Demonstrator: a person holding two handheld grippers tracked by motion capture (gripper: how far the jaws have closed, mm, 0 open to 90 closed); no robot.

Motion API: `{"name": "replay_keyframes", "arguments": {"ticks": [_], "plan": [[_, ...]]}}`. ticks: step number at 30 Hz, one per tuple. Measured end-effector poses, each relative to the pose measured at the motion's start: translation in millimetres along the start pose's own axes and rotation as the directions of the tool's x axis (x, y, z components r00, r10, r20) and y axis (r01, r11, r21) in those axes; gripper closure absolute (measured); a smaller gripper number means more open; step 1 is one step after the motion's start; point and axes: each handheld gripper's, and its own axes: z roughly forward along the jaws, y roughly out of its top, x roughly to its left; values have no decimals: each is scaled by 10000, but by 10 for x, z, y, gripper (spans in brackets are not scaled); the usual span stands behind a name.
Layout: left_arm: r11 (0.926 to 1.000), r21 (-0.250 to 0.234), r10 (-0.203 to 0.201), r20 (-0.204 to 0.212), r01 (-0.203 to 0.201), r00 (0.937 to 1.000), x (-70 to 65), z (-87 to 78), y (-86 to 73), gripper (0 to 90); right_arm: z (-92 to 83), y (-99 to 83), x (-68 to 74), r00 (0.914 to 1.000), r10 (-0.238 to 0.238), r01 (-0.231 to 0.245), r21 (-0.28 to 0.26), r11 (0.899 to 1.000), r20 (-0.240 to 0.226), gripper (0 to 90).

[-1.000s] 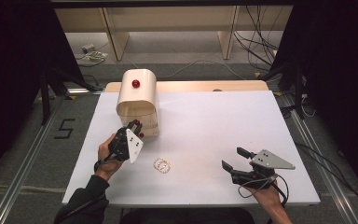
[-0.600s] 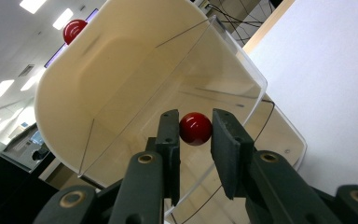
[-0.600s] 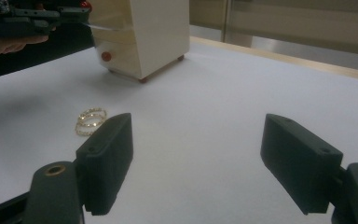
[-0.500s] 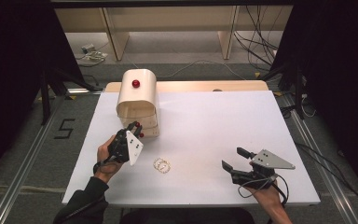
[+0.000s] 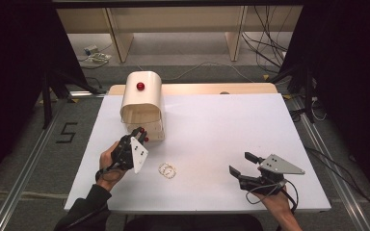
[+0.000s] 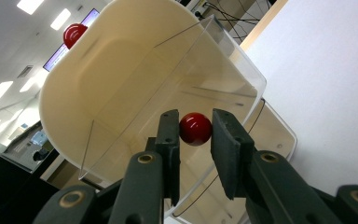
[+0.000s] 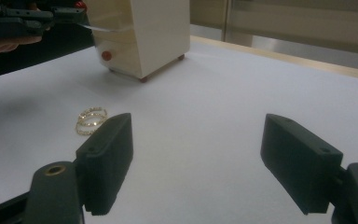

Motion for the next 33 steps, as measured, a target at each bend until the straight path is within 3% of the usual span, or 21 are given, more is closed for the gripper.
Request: {"name": "replay_keyframes", "arguments": {"ticks": [16,18,25,27,33], "plan": [[9999,-128,85,54,-85,9999,4,-19,0,719,7,-2,2,10000,-35,35,7,10000,-24,259],[9997,-259,-44,146,48,9999,9,-31,13,715,6,-2,2,10000,-41,41,12,10000,-26,259],[9982,-528,-243,517,270,9984,14,-69,34,622,7,-3,2,10000,-62,62,15,10000,-30,259],[9981,-574,-187,407,210,9990,35,-79,46,595,8,-4,4,10000,-82,82,22,10000,-45,259],[9946,-923,-414,584,467,9974,103,-125,69,547,15,-4,6,9999,-94,94,56,9999,-47,259]]}}
